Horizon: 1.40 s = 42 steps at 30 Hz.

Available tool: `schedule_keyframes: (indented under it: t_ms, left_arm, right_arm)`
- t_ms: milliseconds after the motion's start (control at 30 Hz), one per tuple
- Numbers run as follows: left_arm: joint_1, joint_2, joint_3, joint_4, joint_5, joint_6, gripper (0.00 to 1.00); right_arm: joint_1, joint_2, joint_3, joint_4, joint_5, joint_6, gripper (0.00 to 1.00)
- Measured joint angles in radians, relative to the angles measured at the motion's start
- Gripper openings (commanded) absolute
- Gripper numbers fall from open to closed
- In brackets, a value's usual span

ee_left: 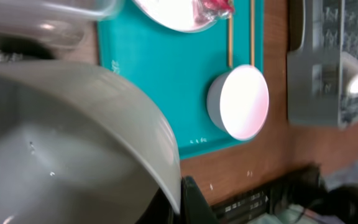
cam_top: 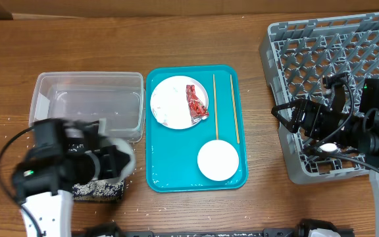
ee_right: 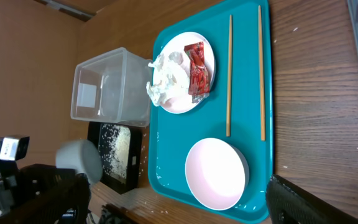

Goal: Sort waste into correct bins and load items into the dishwasher
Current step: 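Set the empty bowl back on the teal tray with the left gripper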

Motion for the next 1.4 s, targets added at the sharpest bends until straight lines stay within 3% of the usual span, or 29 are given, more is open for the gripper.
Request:
schedule_keyframes:
  t_ms: [233, 367, 500, 567, 633, 767, 1033, 1233, 1400]
  left_arm:
    - [-0.579, 0.063, 0.005, 0.201, -0.324, -0.319, 0.04]
    - [-0.776, 0.195, 0.006, 0.289, -0.480, -0.452, 0.04]
    - [-0.887, 0.397, 0.007, 0.369, -0.595, -0.557, 0.07]
    - [-0.895, 0.479, 0.007, 0.394, -0.612, -0.587, 0.13]
    - [-0.895, 0.539, 0.007, 0.412, -0.613, -0.610, 0.26]
    - [-0.895, 0.568, 0.010, 0.422, -0.588, -0.632, 0.36]
    - [-0.889, 0.568, 0.240, 0.232, -0.630, -0.628, 0.72]
    - [-0.783, 0.577, 0.324, 0.360, -0.731, -0.559, 0.71]
    - [-0.693, 0.700, 0.328, 0.452, -0.739, -0.519, 0.70]
  right_arm:
    - [0.000, 0.000, 0.000, 0.010, 0.000, 0.000, 0.92]
    - [0.000, 0.000, 0.000, 0.010, 0.000, 0.000, 0.92]
    - [0.000, 0.000, 0.000, 0.010, 0.000, 0.000, 0.92]
    - [0.000, 0.000, 0.000, 0.010, 0.000, 0.000, 0.92]
    - [0.000, 0.000, 0.000, 0.010, 0.000, 0.000, 0.92]
    - [0.000, 0.000, 0.000, 0.011, 0.000, 0.000, 0.92]
    - [0.000, 0.000, 0.000, 0.010, 0.000, 0.000, 0.93]
    - [0.000, 0.000, 0.000, 0.011, 0.000, 0.000, 0.93]
    - [0.000, 0.000, 0.000, 0.019, 0.000, 0.000, 0.93]
